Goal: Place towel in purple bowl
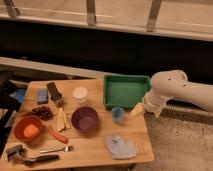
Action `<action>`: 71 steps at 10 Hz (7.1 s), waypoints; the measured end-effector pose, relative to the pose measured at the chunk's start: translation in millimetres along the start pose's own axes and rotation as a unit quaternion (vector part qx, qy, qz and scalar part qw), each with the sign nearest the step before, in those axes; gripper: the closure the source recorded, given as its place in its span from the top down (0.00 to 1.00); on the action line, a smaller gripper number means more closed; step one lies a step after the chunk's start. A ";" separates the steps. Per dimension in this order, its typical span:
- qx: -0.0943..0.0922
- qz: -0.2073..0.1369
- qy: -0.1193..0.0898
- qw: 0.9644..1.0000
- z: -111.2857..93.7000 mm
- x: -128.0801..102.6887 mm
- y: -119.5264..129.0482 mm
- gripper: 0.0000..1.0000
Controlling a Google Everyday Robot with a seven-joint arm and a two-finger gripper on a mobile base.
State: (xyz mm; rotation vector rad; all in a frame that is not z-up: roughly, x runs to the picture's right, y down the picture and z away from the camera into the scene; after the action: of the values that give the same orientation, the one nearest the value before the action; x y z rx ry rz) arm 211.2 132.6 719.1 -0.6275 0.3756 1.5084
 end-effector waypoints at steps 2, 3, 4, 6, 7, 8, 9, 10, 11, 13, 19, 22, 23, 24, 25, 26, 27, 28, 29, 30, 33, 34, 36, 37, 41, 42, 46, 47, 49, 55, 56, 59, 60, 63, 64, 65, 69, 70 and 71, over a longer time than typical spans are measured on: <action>0.000 0.000 0.000 1.000 0.0 0.0 0.0 0.78; 0.000 0.000 0.000 1.000 0.0 0.0 0.0 0.78; 0.000 0.000 0.000 1.000 0.0 0.0 0.0 0.78; 0.000 0.000 0.000 1.000 -0.2 -0.1 0.0 0.78; 0.000 0.000 0.000 1.000 -0.2 -0.1 0.0 0.78; 0.002 -0.002 0.000 1.000 -0.9 -0.8 -0.3 0.78; 0.012 -0.011 0.006 1.000 -0.3 -0.6 0.2 0.78; 0.027 -0.028 0.017 0.999 2.2 -1.6 8.4 0.78; 0.036 -0.043 0.032 0.998 9.4 -2.0 21.0 0.78; 0.045 -0.062 0.062 0.995 35.6 5.3 37.6 0.78; 0.024 -0.088 0.138 0.986 96.3 45.8 75.7 0.78; 0.002 -0.093 0.160 0.983 111.4 62.9 93.8 0.78; -0.005 -0.095 0.162 0.982 113.2 66.2 100.2 0.78; -0.011 -0.097 0.164 0.982 115.4 68.9 105.9 0.78; -0.017 -0.099 0.165 0.981 117.3 70.0 111.2 0.78; -0.020 -0.101 0.164 0.981 120.1 70.8 117.4 0.78; -0.019 -0.103 0.162 0.981 123.4 70.2 120.4 0.78; -0.015 -0.103 0.160 0.982 127.3 68.2 123.2 0.78; -0.011 -0.104 0.156 0.982 133.4 64.0 126.3 0.78; -0.006 -0.103 0.155 0.982 140.9 61.2 126.6 0.78; 0.005 -0.106 0.150 0.983 152.4 61.5 128.0 0.68; 0.009 -0.107 0.149 0.983 153.8 63.2 127.1 0.58; 0.013 -0.104 0.143 0.984 152.8 64.3 124.6 0.37; 0.014 -0.104 0.137 0.985 147.7 63.9 123.4 0.28; 0.011 -0.111 0.084 0.990 92.4 48.1 127.5 0.00; 0.008 -0.117 0.064 0.991 71.1 36.3 129.2 0.00; -0.017 -0.160 0.017 0.987 33.1 -7.4 175.6 0.00; -0.030 -0.173 0.011 0.984 31.7 -16.3 194.8 0.00; -0.049 -0.198 0.008 0.979 32.1 -24.3 231.9 0.00; -0.047 -0.196 0.008 0.979 32.8 -24.7 228.1 0.00; -0.051 -0.201 0.004 0.978 32.1 -25.0 229.7 0.00; -0.062 -0.231 -0.030 0.970 15.6 -40.2 259.4 0.00; -0.068 -0.248 -0.045 0.965 6.6 -50.7 281.3 0.00; -0.092 -0.289 -0.059 0.951 5.8 -67.2 335.5 0.02; -0.101 -0.301 -0.057 0.946 11.2 -68.7 348.7 0.08; -0.107 -0.307 -0.054 0.944 16.2 -69.8 355.1 0.16; -0.117 -0.297 -0.038 0.947 48.8 -82.3 348.4 0.56; -0.119 -0.284 -0.037 0.951 54.4 -89.7 338.1 0.67; -0.123 -0.274 -0.037 0.953 58.0 -94.3 329.8 0.71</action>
State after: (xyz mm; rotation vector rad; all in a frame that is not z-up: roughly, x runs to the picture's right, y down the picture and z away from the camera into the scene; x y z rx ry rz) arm -127.9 75.0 771.8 -0.7922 -0.0520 1.0429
